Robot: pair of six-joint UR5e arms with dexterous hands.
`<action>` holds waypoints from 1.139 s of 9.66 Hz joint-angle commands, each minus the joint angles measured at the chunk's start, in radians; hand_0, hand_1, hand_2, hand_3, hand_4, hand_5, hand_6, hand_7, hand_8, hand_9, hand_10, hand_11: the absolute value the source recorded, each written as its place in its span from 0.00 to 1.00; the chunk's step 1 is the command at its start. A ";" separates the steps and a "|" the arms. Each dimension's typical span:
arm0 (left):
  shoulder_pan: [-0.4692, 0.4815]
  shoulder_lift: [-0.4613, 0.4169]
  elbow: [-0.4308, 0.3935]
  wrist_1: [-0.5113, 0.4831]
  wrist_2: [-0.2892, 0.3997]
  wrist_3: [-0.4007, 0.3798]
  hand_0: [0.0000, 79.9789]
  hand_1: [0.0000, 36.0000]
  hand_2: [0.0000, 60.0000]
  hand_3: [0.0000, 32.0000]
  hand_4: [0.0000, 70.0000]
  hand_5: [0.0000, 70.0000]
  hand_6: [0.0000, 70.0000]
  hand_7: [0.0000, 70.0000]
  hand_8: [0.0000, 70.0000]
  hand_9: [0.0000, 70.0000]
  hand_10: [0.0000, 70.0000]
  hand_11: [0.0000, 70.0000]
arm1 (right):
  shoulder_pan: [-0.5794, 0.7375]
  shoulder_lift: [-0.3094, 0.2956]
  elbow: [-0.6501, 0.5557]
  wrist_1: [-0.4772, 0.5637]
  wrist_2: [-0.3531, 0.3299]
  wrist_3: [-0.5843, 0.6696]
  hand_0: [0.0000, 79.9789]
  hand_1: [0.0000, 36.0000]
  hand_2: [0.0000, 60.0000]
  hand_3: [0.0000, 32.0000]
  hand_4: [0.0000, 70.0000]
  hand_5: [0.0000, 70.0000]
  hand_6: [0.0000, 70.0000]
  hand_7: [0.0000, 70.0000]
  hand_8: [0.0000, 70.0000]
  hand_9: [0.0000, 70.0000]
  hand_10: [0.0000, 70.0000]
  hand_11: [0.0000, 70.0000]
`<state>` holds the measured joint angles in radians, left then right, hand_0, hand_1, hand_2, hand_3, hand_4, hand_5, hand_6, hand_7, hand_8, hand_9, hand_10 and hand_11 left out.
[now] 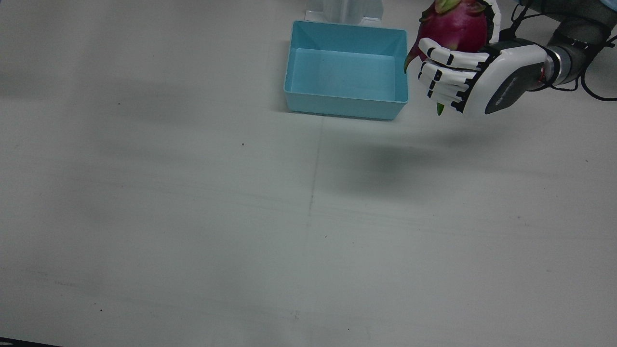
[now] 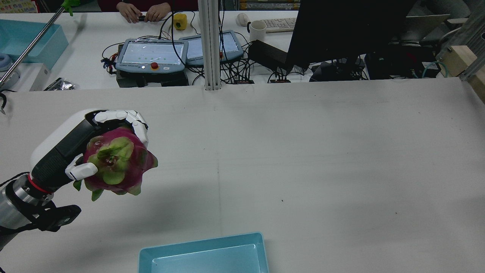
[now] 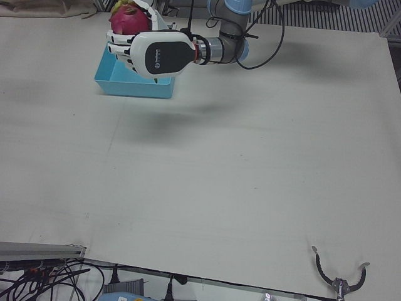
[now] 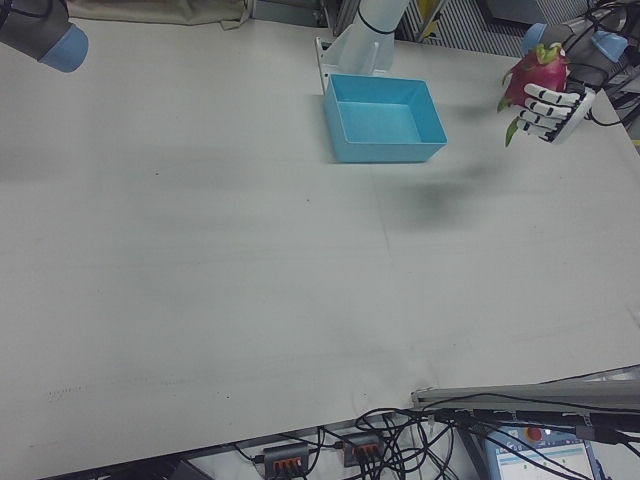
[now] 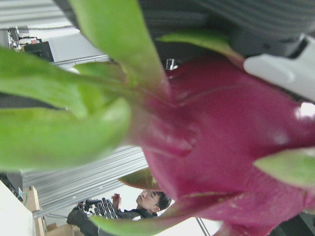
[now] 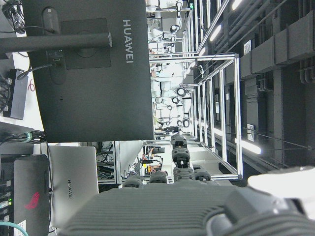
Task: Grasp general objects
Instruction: 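Lift the dragon fruit up with the left hand, then carry the dragon fruit toward the light-blue tray with the left hand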
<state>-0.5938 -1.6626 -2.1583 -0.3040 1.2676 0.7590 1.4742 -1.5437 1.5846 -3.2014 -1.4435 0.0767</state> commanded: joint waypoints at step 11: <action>0.356 -0.008 -0.098 0.044 0.073 0.171 0.75 0.11 0.59 0.00 1.00 1.00 1.00 1.00 1.00 1.00 1.00 1.00 | 0.003 -0.001 0.003 0.000 0.000 -0.002 0.00 0.00 0.00 0.00 0.00 0.00 0.00 0.00 0.00 0.00 0.00 0.00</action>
<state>-0.2697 -1.6633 -2.2513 -0.2987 1.3507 0.9165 1.4766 -1.5445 1.5882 -3.2014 -1.4435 0.0763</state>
